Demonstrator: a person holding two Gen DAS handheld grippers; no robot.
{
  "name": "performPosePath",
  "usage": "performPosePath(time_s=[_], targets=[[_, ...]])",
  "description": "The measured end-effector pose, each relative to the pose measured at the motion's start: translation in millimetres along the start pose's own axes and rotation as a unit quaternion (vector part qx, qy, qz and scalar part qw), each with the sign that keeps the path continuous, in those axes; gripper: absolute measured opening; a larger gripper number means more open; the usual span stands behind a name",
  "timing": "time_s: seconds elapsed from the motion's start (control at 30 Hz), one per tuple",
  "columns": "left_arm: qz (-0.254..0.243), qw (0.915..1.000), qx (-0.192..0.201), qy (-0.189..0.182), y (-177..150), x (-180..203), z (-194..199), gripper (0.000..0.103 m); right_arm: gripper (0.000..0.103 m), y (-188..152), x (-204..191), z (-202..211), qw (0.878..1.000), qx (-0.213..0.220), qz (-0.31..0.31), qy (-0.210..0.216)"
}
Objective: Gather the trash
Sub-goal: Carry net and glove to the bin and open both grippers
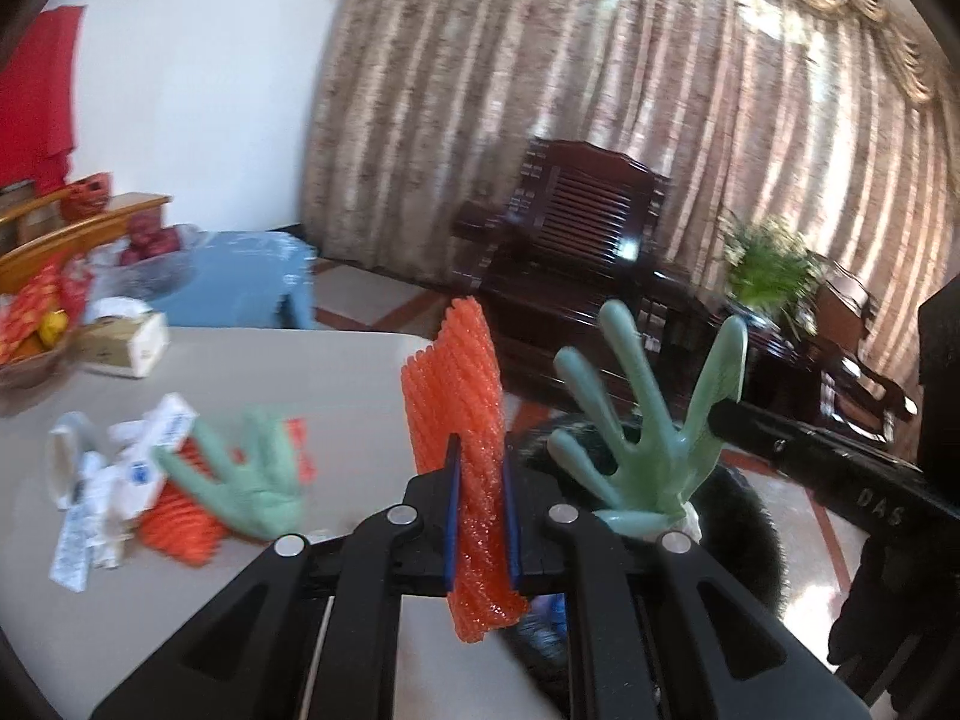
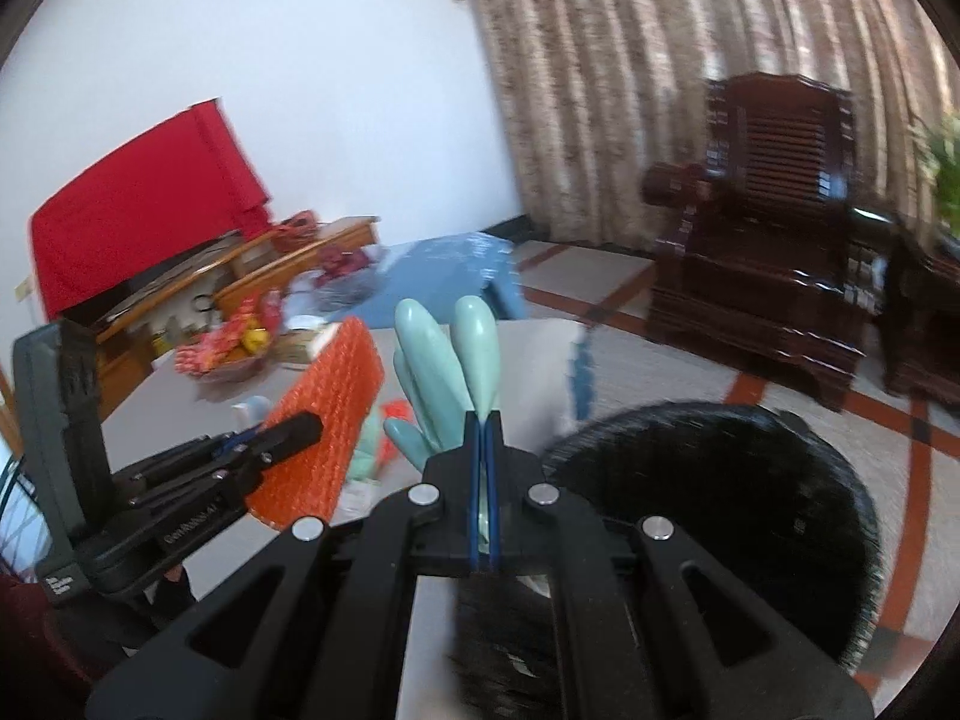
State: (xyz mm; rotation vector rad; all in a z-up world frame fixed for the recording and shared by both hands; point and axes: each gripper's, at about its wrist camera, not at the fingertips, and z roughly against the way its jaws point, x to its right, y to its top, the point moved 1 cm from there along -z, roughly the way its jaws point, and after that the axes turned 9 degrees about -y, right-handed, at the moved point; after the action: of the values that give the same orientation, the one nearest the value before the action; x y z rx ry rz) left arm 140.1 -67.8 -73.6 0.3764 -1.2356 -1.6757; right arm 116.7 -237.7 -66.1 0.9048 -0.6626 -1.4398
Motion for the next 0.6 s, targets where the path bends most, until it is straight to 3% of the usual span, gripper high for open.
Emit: performPosePath(time_s=[0.33,0.53,0.6], targets=[[-0.029,0.9948,-0.057,-0.079,-20.4,65.1,-77.4,0.012,0.001,-45.0,87.1,-16.5,0.994,-0.041,-0.042,-0.094],[-0.037,0.991,-0.084,-0.097,-28.1,82.6,-116.5,0.012,0.002,-62.0,114.7,-37.9,0.99,-0.06,-0.056,-0.116],[-0.038,0.9906,-0.088,-0.098,-28.5,84.6,-123.8,0.017,0.006,-64.7,119.8,-44.7,0.988,-0.068,-0.06,-0.124]])
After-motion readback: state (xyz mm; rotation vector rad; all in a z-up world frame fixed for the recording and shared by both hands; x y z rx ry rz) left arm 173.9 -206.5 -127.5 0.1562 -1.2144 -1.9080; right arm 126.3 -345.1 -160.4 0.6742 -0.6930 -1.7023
